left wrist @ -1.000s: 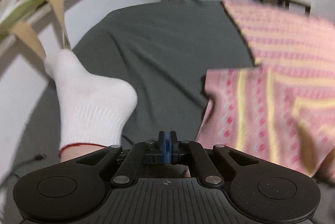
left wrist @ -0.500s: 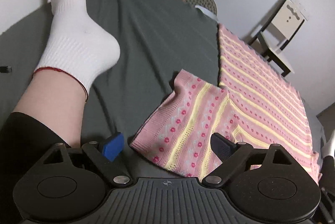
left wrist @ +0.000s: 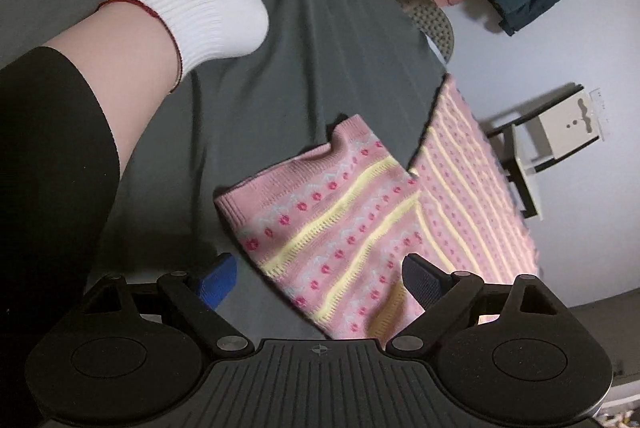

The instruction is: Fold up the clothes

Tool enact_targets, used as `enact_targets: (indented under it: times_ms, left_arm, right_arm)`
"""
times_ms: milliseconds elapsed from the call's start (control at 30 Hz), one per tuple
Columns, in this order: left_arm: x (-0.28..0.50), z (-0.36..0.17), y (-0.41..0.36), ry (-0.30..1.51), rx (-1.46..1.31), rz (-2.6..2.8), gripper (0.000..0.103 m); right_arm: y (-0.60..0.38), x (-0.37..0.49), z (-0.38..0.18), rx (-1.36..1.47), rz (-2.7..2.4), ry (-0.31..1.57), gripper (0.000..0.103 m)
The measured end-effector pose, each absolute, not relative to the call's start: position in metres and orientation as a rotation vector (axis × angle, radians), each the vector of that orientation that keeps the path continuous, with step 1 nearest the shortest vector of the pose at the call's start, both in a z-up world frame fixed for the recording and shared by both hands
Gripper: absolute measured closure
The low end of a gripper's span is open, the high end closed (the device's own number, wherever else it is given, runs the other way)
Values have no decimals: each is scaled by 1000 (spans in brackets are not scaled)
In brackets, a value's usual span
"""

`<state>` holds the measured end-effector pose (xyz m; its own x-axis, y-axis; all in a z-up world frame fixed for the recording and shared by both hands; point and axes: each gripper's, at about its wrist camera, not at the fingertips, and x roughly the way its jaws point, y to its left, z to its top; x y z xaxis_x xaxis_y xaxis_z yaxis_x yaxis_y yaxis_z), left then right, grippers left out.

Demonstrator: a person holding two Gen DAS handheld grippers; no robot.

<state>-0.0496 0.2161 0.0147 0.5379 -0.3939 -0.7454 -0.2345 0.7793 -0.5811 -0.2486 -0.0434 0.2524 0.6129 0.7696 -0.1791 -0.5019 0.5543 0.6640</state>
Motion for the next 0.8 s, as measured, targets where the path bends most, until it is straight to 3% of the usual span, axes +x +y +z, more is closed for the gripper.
enact_targets:
  times_ms: [200, 267, 333, 433, 600, 800]
  left_arm:
    - [-42, 5, 206, 917, -612, -61, 13]
    - [-42, 5, 203, 891, -618, -68, 22]
    - [-43, 4, 202, 868, -630, -68, 41]
    - [-40, 3, 203, 869, -675, -84, 69]
    - [-39, 7, 199, 822, -627, -78, 97]
    - [-36, 32, 190, 704, -426, -78, 98]
  right_arm:
    - [-91, -247, 276, 923, 731, 487, 0]
    - [-116, -249, 282, 1050, 726, 463, 0]
    - [-144, -255, 288, 1140, 704, 399, 0]
    - [-173, -267, 290, 1080, 465, 352, 0]
    - [-166, -258, 252, 857, 145, 503, 0]
    - [-72, -213, 178, 405, 18, 735, 0]
